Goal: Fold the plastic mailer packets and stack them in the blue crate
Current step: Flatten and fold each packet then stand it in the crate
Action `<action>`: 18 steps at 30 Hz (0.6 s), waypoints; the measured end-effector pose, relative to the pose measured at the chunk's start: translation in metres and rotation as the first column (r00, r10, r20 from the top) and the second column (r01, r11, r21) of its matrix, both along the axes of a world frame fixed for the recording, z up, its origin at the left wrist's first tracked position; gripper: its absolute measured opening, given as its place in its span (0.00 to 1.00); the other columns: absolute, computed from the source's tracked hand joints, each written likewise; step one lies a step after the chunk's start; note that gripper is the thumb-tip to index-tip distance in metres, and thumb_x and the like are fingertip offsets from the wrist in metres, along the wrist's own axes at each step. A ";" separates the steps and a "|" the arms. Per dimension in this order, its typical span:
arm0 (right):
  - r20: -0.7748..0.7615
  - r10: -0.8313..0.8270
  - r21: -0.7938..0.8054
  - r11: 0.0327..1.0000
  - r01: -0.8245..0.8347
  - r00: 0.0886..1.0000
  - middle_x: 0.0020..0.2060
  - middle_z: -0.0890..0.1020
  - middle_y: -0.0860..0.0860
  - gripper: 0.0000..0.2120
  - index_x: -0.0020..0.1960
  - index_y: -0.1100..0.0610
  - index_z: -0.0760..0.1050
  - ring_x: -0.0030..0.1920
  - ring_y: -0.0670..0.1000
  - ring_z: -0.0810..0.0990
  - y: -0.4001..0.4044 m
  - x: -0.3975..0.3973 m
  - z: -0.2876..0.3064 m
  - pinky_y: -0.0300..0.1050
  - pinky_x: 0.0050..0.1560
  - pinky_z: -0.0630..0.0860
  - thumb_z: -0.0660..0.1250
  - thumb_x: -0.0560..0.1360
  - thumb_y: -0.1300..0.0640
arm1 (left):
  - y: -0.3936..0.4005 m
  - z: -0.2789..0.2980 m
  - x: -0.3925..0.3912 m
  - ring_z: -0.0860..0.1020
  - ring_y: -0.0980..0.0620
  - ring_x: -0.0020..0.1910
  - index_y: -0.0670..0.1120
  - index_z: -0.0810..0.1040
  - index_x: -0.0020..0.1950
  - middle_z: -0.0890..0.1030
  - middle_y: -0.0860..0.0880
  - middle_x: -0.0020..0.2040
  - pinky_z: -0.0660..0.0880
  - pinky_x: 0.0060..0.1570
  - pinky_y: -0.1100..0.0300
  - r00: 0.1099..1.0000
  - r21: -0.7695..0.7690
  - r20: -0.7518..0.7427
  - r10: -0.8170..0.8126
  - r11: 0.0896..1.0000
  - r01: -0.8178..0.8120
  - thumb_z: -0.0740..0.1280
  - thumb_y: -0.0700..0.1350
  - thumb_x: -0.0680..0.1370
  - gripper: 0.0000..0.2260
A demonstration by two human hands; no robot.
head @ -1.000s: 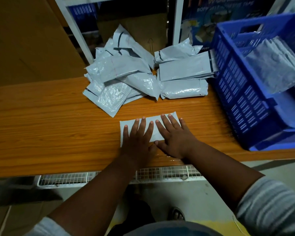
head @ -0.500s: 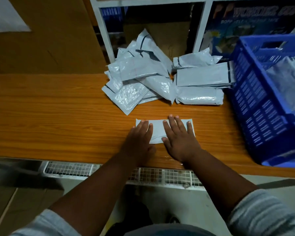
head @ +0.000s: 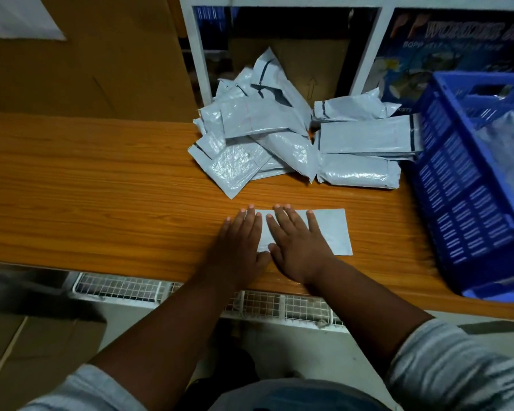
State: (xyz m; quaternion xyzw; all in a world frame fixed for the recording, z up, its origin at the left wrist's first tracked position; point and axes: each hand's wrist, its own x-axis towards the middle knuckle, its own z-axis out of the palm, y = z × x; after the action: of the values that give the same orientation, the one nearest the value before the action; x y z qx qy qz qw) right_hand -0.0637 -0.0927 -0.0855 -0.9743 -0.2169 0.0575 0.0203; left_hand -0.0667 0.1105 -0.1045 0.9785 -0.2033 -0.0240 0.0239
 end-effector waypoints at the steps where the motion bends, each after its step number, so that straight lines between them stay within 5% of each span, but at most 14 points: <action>1: -0.007 -0.013 0.008 1.000 0.013 1.000 0.87 0.49 0.54 0.34 0.87 0.51 0.50 0.87 0.57 0.44 0.000 -0.001 -0.003 0.69 0.83 0.44 0.47 0.85 0.38 | 0.002 -0.001 -0.001 0.55 0.39 0.85 0.43 0.57 0.87 0.55 0.39 0.87 0.56 0.80 0.34 1.000 0.011 0.008 -0.015 1.000 0.014 0.53 0.64 0.80 0.39; 9: 0.064 -0.112 0.135 0.986 0.102 0.992 0.85 0.59 0.59 0.31 0.84 0.58 0.62 0.85 0.61 0.55 -0.012 0.014 0.002 0.64 0.83 0.55 0.50 0.87 0.42 | -0.018 0.006 0.009 0.54 0.41 0.86 0.42 0.62 0.84 0.57 0.41 0.87 0.57 0.82 0.40 0.990 -0.187 0.105 -0.091 0.976 0.109 0.55 0.53 0.85 0.29; 18: -0.033 -0.273 0.051 0.960 0.275 0.961 0.87 0.46 0.52 0.33 0.87 0.46 0.42 0.87 0.56 0.42 -0.080 -0.003 -0.014 0.66 0.83 0.45 0.38 0.86 0.34 | 0.020 -0.006 0.020 0.54 0.42 0.86 0.45 0.54 0.87 0.56 0.43 0.87 0.55 0.82 0.37 0.997 0.004 0.029 -0.073 0.997 0.073 0.49 0.59 0.85 0.33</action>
State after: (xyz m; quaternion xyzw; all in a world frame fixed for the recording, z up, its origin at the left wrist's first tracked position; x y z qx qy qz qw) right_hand -0.0665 -0.1724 -0.0994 -0.9932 -0.0813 0.0609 0.0577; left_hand -0.0471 0.1308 -0.1104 0.9708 -0.2391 -0.0111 0.0187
